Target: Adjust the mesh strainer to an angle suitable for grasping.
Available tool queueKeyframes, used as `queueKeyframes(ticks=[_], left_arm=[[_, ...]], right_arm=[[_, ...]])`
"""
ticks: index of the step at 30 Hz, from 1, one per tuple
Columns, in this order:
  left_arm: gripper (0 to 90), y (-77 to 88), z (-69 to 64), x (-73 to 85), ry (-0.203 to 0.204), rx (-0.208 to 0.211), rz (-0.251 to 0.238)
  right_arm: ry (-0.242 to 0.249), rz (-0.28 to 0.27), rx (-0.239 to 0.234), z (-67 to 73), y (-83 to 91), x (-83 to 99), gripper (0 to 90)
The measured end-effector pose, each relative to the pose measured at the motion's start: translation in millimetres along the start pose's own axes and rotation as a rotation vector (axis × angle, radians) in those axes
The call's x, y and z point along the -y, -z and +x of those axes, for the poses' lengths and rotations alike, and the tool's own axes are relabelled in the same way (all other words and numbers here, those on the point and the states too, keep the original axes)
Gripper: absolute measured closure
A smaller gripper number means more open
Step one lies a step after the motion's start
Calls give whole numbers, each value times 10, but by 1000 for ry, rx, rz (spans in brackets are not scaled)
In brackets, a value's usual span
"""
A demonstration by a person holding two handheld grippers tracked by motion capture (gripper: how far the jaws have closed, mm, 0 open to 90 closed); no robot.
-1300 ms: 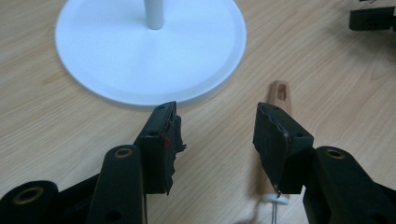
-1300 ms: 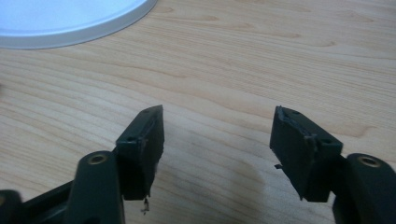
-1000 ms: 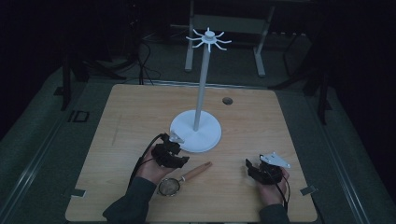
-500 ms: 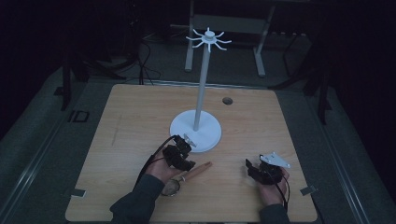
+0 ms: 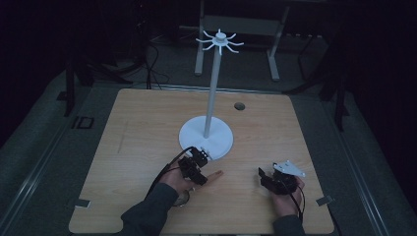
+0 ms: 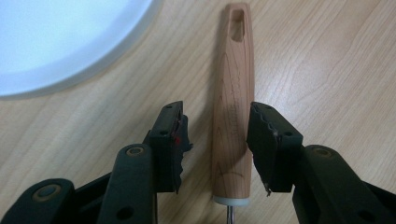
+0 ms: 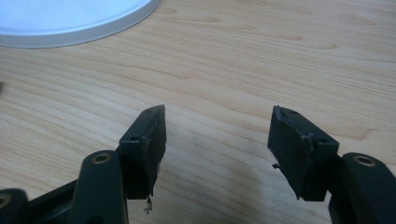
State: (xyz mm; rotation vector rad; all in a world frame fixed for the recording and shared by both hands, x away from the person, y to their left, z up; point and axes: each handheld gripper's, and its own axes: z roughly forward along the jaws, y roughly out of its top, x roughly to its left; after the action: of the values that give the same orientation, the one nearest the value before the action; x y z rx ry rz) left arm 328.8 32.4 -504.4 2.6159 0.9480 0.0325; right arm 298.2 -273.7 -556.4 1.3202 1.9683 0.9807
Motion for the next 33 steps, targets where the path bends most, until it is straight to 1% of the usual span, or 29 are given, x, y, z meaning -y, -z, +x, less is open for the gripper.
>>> queueKeyframes(ticks=[1, 2, 3, 6, 13, 14, 22, 24, 26, 30, 32, 33], left_arm=[[566, 0, 0, 0, 0, 0, 0], [566, -28, -2, -6, -1, 14, 16], [566, -28, -2, -6, -1, 14, 16], [570, -82, -23, -18, -8, 21, 40], [602, -145, -36, -36, -18, 25, 71], [610, -164, -37, -40, -25, 21, 82], [647, -186, -37, -45, -15, 20, 97], [656, -185, -43, -44, -18, 11, 98], [671, -183, -63, -38, -33, -3, 98], [676, -181, -69, -32, -38, -5, 94], [677, -173, -76, -25, -47, -18, 92], [677, -173, -76, -25, -47, -18, 92]], right_arm=[[1, 0, 0, 1, 0, 0, 366], [3, 0, 0, 1, -1, 0, 365], [3, 0, 0, 1, -1, 0, 365], [6, 1, -2, -1, -2, 0, 364], [7, 2, -1, 1, -3, -1, 359], [7, 3, -1, 1, -3, -1, 359], [8, 3, -2, 0, -4, -1, 359], [7, 4, -1, 1, -4, -1, 359], [9, 3, -1, 3, -5, -1, 359], [8, 4, -2, 2, -5, -2, 359], [8, 4, -2, 3, -6, -2, 360], [8, 4, -2, 2, -6, -2, 360]])
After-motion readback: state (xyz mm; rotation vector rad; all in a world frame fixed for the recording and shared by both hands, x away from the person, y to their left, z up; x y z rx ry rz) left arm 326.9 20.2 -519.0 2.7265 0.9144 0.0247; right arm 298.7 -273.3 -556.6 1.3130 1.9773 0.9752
